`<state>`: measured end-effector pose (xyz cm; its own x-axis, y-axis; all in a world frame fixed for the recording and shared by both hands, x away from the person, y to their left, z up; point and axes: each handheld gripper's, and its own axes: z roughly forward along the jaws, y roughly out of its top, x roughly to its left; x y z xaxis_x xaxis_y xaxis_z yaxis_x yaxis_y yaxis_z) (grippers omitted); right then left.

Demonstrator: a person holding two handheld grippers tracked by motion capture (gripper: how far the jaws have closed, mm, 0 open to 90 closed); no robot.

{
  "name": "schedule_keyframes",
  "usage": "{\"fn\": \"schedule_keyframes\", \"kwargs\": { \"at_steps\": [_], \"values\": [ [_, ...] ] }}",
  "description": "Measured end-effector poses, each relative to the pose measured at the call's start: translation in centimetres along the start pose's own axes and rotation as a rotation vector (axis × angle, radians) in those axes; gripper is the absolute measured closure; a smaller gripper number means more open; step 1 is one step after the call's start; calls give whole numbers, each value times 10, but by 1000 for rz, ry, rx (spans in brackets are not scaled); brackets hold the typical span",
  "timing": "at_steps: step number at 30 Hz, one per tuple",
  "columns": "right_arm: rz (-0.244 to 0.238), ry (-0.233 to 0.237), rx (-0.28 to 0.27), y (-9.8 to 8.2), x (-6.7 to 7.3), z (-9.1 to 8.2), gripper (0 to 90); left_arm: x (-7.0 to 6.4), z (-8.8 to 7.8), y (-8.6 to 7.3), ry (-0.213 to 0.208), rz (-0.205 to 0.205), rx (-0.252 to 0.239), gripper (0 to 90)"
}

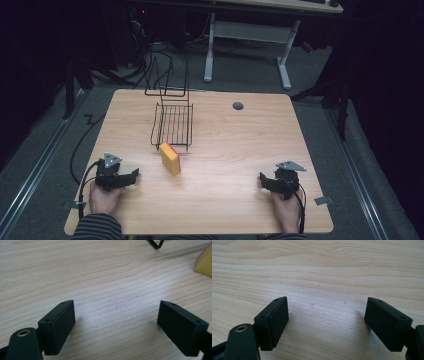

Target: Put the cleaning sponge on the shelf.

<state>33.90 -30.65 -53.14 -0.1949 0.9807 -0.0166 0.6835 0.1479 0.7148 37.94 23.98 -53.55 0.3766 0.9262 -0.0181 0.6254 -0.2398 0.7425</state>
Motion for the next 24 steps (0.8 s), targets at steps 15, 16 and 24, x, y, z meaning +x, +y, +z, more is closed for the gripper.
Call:
{"fn": "schedule_keyframes", "kwargs": {
  "at_steps": [15, 16, 24],
  "values": [
    [0, 0, 0, 0, 0, 0, 196, 1, -21, 10, -43, -21, -87, 151],
    [0, 0, 0, 0, 0, 0, 196, 1, -21, 10, -43, -21, -87, 151],
    [0, 0, 0, 0, 0, 0, 196, -5, -33, 20, -71, -30, -142, 150]
  ]
}}
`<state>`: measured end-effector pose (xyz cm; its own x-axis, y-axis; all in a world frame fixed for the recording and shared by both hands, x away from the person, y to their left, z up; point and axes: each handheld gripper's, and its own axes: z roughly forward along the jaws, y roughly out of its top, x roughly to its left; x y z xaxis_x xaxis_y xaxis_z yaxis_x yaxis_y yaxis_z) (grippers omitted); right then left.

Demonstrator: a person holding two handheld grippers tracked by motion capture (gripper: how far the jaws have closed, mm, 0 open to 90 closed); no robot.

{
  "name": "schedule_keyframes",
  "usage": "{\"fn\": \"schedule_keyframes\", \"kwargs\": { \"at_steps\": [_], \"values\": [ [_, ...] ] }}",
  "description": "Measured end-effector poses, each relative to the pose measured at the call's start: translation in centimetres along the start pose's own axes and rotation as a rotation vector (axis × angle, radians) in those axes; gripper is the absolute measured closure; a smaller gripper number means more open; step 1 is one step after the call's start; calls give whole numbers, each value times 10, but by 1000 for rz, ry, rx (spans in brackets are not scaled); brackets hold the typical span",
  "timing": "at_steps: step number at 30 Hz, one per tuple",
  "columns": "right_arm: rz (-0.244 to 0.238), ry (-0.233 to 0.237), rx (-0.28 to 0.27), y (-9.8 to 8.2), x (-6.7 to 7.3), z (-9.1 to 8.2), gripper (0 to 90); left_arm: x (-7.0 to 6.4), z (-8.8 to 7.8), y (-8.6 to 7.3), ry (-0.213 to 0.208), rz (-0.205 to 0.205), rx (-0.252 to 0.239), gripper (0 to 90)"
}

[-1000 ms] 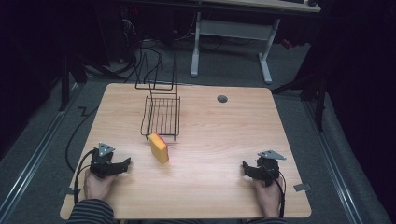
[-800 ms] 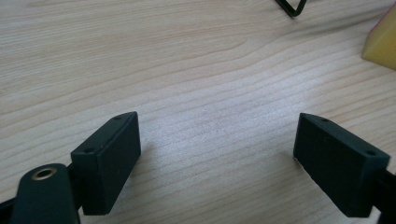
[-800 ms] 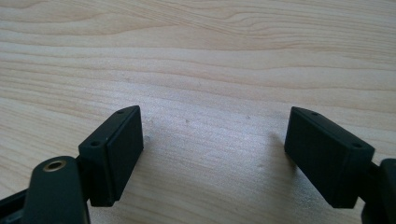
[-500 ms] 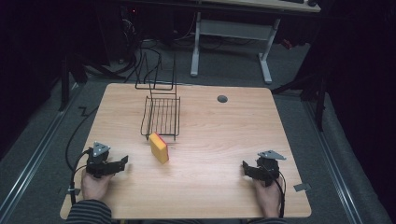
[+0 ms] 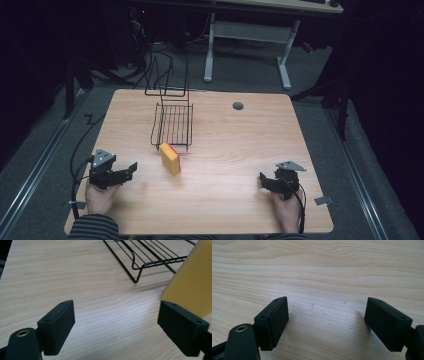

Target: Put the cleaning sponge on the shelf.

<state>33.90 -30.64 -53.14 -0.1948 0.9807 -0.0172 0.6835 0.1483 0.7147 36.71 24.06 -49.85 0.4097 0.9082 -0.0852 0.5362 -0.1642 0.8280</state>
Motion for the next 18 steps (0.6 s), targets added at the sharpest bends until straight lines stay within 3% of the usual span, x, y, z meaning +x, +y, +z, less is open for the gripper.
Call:
{"fn": "schedule_keyframes", "kwargs": {
  "at_steps": [18],
  "values": [
    [0, 0, 0, 0, 0, 0, 196, -11, -5, 7, -44, 13, -23, 141]
  ]
}}
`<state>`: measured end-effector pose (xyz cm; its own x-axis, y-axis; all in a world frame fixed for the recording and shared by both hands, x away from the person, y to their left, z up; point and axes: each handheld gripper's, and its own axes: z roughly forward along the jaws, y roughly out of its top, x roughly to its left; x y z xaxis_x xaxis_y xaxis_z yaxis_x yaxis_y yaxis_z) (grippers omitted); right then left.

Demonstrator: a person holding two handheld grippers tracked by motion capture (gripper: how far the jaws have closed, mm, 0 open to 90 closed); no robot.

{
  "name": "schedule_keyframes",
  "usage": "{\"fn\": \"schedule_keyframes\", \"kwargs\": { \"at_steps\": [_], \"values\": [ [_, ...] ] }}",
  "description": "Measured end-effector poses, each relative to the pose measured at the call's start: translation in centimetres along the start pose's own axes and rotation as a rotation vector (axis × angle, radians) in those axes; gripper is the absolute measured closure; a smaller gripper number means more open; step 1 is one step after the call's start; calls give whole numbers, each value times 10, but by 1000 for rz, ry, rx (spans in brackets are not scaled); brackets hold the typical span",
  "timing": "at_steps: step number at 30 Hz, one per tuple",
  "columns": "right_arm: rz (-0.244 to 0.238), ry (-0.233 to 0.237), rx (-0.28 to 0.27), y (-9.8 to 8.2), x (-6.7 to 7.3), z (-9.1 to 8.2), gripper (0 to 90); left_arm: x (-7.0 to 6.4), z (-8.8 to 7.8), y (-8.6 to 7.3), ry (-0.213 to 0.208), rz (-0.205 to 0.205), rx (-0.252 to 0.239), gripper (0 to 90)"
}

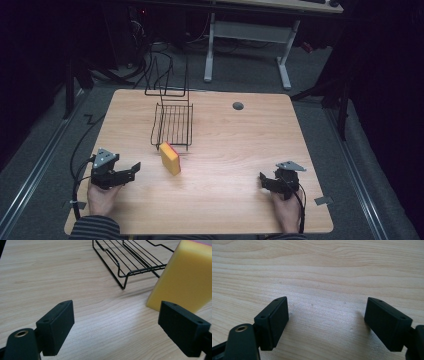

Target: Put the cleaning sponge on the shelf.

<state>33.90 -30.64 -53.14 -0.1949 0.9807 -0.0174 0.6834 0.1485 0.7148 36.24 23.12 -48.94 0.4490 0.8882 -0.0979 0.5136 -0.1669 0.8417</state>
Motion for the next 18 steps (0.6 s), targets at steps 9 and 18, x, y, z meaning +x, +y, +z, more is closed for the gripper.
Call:
{"fn": "schedule_keyframes", "kwargs": {
  "at_steps": [9, 18],
  "values": [
    [0, 0, 0, 0, 0, 0, 197, -10, 4, 3, -57, 19, 24, 77],
    [-1, 0, 0, 0, 0, 0, 196, -20, 7, 7, -83, 47, 34, 61]
  ]
}}
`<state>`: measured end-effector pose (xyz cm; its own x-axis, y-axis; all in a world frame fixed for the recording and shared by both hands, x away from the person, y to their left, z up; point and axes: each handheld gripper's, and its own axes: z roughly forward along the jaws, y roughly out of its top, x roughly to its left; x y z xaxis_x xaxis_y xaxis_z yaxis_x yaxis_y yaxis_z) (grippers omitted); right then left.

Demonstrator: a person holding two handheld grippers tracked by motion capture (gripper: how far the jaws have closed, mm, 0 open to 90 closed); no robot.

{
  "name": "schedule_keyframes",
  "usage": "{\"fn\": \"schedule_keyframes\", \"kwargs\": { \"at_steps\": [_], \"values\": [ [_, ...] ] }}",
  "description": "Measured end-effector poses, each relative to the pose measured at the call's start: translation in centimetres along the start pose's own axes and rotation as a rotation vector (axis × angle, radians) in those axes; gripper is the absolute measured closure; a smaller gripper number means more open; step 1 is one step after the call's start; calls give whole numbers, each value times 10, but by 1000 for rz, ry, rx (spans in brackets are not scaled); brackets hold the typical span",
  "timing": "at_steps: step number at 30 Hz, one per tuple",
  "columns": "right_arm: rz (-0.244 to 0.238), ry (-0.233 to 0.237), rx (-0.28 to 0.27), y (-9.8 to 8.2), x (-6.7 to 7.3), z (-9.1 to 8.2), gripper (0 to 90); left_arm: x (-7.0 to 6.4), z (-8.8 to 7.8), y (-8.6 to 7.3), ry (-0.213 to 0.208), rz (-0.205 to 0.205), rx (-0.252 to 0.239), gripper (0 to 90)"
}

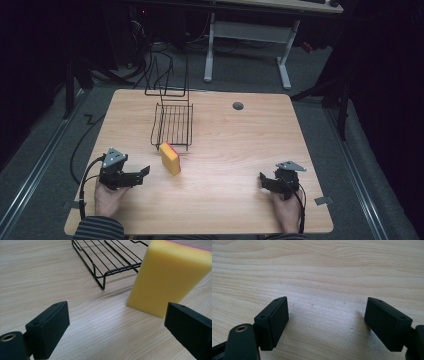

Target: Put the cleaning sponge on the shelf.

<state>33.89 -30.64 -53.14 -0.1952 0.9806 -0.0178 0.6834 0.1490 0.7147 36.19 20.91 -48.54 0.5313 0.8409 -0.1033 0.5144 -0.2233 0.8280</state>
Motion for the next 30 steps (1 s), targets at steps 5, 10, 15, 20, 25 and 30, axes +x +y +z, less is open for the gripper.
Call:
{"fn": "schedule_keyframes", "kwargs": {
  "at_steps": [5, 10, 15, 20, 25, 30],
  "values": [
    [0, 0, 0, 0, 0, 0, 197, -8, 2, 3, -18, 22, 3, 41],
    [0, 0, 0, 0, 0, 0, 197, -14, 5, 5, -32, 40, 14, 33],
    [0, 0, 0, 0, 0, 0, 196, -21, 8, 7, -50, 58, 17, 24],
    [0, 0, 0, 0, 0, 0, 197, -25, 12, 7, -61, 66, 24, 17],
    [0, 0, 0, 0, 0, 0, 197, -29, 14, 9, -70, 71, 23, 11],
    [0, 0, 0, 0, 0, 0, 197, -34, 18, 12, -77, 86, 31, 2]
  ]
}}
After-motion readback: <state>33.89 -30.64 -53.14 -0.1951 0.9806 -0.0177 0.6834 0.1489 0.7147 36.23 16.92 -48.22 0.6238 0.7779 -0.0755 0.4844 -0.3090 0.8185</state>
